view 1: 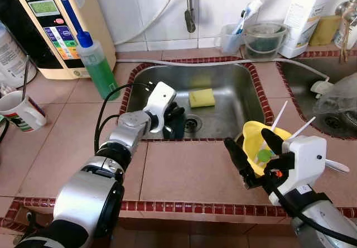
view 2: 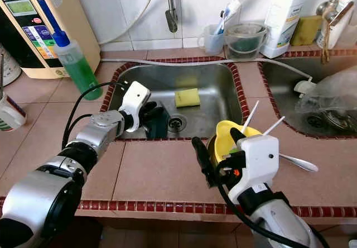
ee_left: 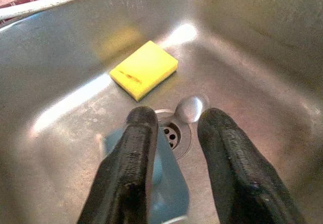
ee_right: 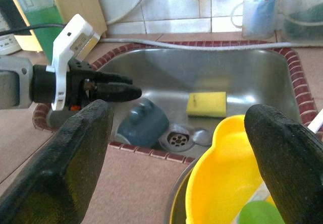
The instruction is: Kitchen organization
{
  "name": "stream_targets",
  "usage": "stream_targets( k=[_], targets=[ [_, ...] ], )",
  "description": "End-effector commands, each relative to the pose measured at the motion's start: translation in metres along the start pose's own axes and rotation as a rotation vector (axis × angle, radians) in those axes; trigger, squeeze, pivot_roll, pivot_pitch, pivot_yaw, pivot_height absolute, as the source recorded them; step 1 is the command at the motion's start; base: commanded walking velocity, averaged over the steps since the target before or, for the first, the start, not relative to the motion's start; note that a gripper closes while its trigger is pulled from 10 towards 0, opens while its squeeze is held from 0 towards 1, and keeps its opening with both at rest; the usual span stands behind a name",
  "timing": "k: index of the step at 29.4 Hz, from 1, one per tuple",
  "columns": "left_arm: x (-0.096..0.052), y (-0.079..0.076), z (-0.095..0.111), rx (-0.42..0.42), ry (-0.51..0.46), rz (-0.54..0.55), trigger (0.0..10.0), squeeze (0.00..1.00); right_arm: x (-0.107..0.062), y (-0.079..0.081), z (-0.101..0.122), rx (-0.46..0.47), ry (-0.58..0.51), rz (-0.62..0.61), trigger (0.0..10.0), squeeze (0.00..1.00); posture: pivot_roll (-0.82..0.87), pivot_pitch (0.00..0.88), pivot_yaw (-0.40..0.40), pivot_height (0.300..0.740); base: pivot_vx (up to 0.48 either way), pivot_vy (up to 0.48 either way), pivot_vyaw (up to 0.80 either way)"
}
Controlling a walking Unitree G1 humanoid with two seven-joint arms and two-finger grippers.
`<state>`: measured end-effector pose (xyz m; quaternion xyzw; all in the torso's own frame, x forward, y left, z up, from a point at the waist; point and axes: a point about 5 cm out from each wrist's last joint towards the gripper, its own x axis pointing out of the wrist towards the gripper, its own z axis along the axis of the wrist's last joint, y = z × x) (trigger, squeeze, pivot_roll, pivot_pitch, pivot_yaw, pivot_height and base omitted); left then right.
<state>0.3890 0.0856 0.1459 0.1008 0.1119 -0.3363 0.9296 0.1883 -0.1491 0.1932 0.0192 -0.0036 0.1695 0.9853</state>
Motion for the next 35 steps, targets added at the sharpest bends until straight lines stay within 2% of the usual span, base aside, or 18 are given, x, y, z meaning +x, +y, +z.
stream_targets(
  k=[1, 11, 16, 20, 22, 24, 31, 35],
  targets=[
    [-0.002, 0.006, 0.004, 0.000, 0.002, 0.005, 10.0, 1.00, 0.000, -0.001, 0.000, 0.005, 0.010, -0.001, 10.0, 0.00, -0.22, 0.114, 0.133, 0.740, 0.000, 0.000, 0.00],
    [-0.005, 0.012, 0.009, -0.013, -0.024, 0.014, 10.0, 1.00, 0.004, -0.003, 0.001, 0.010, -0.008, -0.011, 10.0, 0.00, -0.20, 0.120, 0.127, 0.740, 0.000, 0.000, 0.00],
    [-0.010, 0.020, 0.018, -0.040, -0.091, 0.052, 10.0, 1.00, 0.016, -0.011, 0.010, 0.037, -0.101, -0.082, 10.0, 0.00, -0.19, 0.115, 0.113, 0.740, 0.000, 0.000, 0.00],
    [-0.013, 0.023, 0.027, -0.060, -0.166, 0.062, 10.0, 1.00, 0.027, -0.017, 0.017, 0.023, -0.159, -0.120, 10.0, 0.00, -0.17, 0.112, 0.099, 0.740, 0.000, 0.000, 0.00],
    [-0.017, 0.025, 0.038, -0.086, -0.260, 0.072, 10.0, 1.00, 0.038, -0.020, 0.023, -0.007, -0.198, -0.133, 10.0, 0.00, -0.16, 0.107, 0.093, 0.740, 0.000, 0.000, 0.00],
    [-0.018, 0.026, 0.041, -0.092, -0.283, 0.084, 10.0, 1.00, 0.041, -0.021, 0.025, -0.018, -0.207, -0.139, 10.0, 0.00, -0.16, 0.105, 0.091, 0.740, 0.000, 0.000, 0.00],
    [-0.033, 0.030, 0.071, -0.109, -0.484, 0.162, 10.0, 1.00, 0.072, -0.030, 0.043, -0.122, -0.312, -0.178, 10.0, 0.00, -0.13, 0.089, 0.073, 0.740, 0.000, 0.000, 0.00],
    [-0.037, 0.028, 0.075, -0.116, -0.517, 0.194, 10.0, 1.00, 0.079, -0.032, 0.044, -0.148, -0.332, -0.201, 10.0, 0.00, -0.11, 0.080, 0.062, 0.740, 0.000, 0.000, 0.00]
  ],
)
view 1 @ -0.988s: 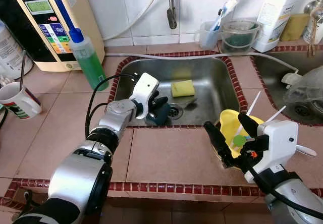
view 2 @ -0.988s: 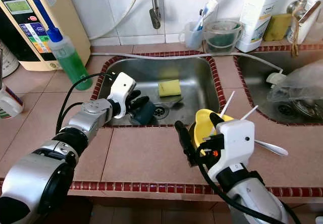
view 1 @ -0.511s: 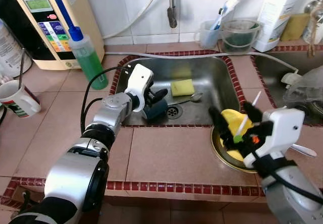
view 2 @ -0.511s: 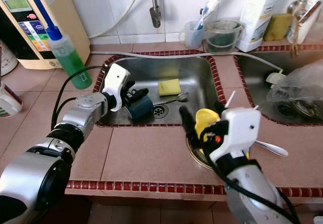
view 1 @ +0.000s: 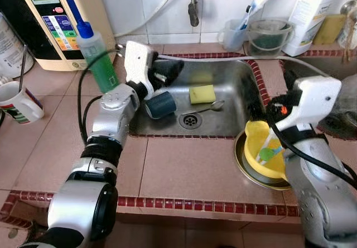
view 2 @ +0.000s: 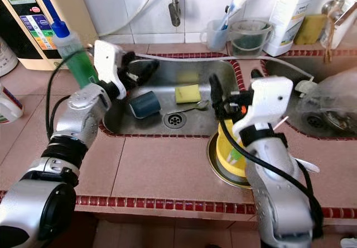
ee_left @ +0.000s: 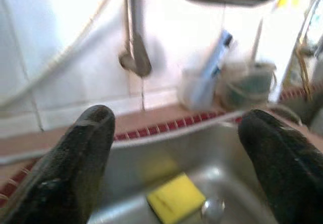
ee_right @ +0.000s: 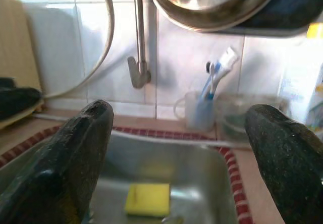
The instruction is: Kitchen organization
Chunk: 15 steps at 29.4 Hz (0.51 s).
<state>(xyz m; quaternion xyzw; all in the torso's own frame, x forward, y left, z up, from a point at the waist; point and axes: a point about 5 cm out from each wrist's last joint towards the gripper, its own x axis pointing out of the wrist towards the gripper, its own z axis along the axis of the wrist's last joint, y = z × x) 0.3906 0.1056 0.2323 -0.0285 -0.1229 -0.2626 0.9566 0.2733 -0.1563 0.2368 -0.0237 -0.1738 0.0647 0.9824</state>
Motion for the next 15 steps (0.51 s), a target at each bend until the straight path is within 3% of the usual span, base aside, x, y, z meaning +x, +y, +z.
stream_targets(
  k=[1, 3, 4, 10, 11, 15],
  targets=[
    [-0.006, 0.000, -0.002, -0.013, -0.008, 0.028, 10.0, 1.00, 0.004, 0.002, -0.004, -0.023, -0.015, -0.020, 10.0, 0.00, -0.10, 0.076, 0.056, 0.740, 0.000, 0.000, 0.00],
    [-0.008, -0.001, -0.003, -0.014, -0.012, 0.030, 10.0, 1.00, 0.005, 0.002, -0.005, -0.031, -0.017, -0.030, 10.0, 0.00, -0.10, 0.074, 0.054, 0.740, 0.000, 0.000, 0.00],
    [-0.015, -0.004, -0.010, -0.018, -0.024, 0.043, 10.0, 0.00, 0.006, 0.002, -0.011, -0.045, -0.022, -0.057, 10.0, 0.00, -0.09, 0.070, 0.052, 0.740, 0.000, 0.000, 0.00],
    [-0.037, -0.006, -0.022, -0.061, -0.069, 0.143, 10.0, 0.00, -0.001, 0.004, -0.031, -0.063, -0.028, -0.106, 10.0, 0.00, -0.07, 0.047, 0.040, 0.740, 0.000, 0.000, 0.00],
    [-0.046, -0.009, -0.023, -0.048, -0.102, 0.165, 10.0, 0.00, -0.004, 0.007, -0.036, -0.066, -0.035, -0.106, 10.0, 0.00, -0.07, 0.039, 0.035, 0.740, 0.000, 0.000, 0.00],
    [-0.058, -0.012, -0.026, -0.035, -0.102, 0.198, 10.0, 0.00, -0.007, 0.008, -0.041, -0.069, -0.044, -0.113, 10.0, 0.00, -0.05, 0.028, 0.027, 0.740, 0.000, 0.000, 0.00]
  ],
)
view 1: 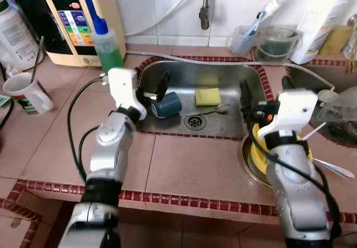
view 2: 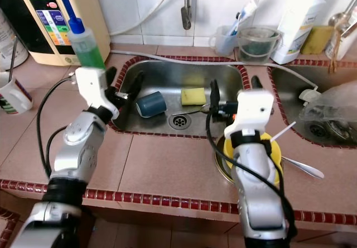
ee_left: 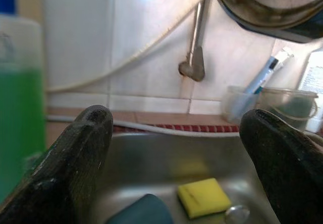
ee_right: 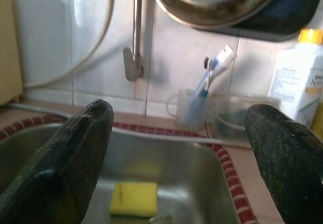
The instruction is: Kitchen organization
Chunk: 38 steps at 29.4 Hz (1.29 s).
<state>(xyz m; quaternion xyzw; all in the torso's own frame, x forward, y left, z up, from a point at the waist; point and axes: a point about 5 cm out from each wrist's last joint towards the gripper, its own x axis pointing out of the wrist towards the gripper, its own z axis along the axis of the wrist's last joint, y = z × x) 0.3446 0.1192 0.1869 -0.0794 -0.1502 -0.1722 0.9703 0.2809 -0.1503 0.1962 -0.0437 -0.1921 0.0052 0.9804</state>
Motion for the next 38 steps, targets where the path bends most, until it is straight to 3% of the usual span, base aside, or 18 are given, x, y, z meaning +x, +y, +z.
stream_targets(
  k=[1, 7, 10, 14, 38],
  targets=[
    [-0.003, 0.000, 0.005, 0.042, -0.016, 0.010, 10.0, 0.00, -0.002, 0.000, -0.002, -0.006, -0.015, -0.008, 10.0, 0.00, -0.05, 0.028, 0.027, 0.740, 0.000, 0.000, 0.00],
    [-0.015, -0.001, 0.009, 0.031, -0.047, 0.046, 10.0, 0.00, -0.004, -0.006, -0.010, -0.046, -0.025, -0.032, 10.0, 0.00, -0.02, 0.015, -0.001, 0.740, 0.000, 0.000, 0.00],
    [-0.018, -0.005, 0.012, 0.103, -0.047, 0.014, 10.0, 0.00, 0.001, -0.005, -0.009, -0.044, -0.035, -0.026, 10.0, 0.00, -0.01, 0.010, -0.012, 0.740, 0.000, 0.000, 0.00],
    [-0.020, -0.007, 0.011, 0.092, -0.033, 0.008, 10.0, 0.00, 0.003, -0.002, -0.011, -0.049, -0.039, -0.007, 10.0, 0.00, 0.00, 0.008, -0.017, 0.740, 0.000, -0.138, 0.00],
    [-0.022, -0.011, 0.018, 0.038, -0.024, -0.030, 10.0, 0.00, 0.000, -0.007, -0.002, -0.028, -0.090, -0.011, 10.0, 0.00, -0.01, 0.029, -0.016, 0.740, 0.000, -0.474, 0.00]
  ],
)
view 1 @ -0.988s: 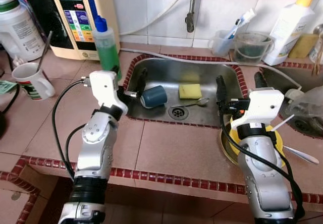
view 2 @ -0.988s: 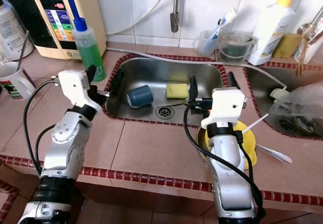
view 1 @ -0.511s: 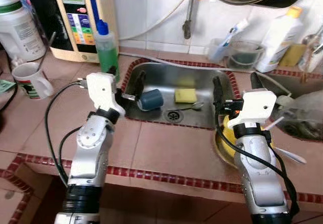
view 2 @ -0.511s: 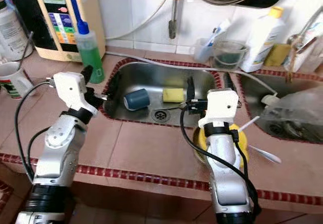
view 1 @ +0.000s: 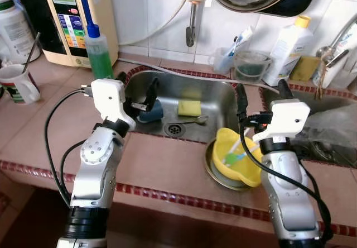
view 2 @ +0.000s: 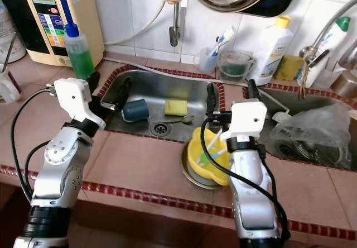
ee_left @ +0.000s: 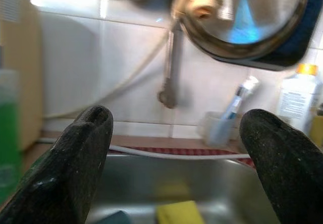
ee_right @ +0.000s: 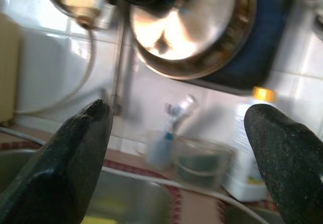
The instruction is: Kitchen organization
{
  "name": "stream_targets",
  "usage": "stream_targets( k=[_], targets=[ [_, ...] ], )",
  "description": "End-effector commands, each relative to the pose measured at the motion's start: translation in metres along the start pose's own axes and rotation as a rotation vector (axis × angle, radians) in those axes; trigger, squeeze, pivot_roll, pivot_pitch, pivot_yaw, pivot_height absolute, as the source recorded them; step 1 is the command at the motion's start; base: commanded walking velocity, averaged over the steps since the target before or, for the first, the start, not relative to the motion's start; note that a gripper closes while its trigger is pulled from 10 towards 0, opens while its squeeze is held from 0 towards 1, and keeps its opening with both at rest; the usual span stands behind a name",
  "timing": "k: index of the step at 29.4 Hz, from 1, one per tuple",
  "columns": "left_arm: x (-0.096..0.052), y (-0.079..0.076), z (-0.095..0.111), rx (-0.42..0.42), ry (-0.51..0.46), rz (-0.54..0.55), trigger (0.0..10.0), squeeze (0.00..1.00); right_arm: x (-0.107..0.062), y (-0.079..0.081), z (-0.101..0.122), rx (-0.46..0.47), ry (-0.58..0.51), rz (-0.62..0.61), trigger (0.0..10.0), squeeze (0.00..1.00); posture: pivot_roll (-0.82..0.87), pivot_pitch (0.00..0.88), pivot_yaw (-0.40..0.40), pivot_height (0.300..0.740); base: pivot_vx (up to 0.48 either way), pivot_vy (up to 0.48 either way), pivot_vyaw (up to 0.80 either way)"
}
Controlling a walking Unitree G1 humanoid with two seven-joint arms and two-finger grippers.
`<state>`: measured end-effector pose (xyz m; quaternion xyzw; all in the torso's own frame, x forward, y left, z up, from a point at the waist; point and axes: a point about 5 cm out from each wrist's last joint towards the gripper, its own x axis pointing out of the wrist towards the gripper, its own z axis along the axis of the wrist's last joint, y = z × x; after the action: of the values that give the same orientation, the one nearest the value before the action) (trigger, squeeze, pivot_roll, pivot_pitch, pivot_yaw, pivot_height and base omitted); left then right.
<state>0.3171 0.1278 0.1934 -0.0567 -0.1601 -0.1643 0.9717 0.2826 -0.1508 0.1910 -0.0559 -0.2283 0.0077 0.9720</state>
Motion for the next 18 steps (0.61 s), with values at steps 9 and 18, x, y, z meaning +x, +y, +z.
stream_targets(
  k=[9, 18],
  targets=[
    [0.003, -0.007, 0.007, -0.031, -0.027, -0.040, 10.0, 0.00, 0.001, -0.005, 0.003, 0.002, -0.012, -0.003, 10.0, 0.00, -0.01, 0.045, -0.020, 0.740, 0.000, -0.098, 0.00],
    [-0.012, -0.011, 0.004, 0.068, 0.012, -0.154, 10.0, 0.00, -0.014, -0.007, -0.007, 0.044, 0.054, 0.060, 10.0, 0.00, 0.00, 0.063, -0.023, 0.740, 0.000, 0.000, 0.00]
  ],
)
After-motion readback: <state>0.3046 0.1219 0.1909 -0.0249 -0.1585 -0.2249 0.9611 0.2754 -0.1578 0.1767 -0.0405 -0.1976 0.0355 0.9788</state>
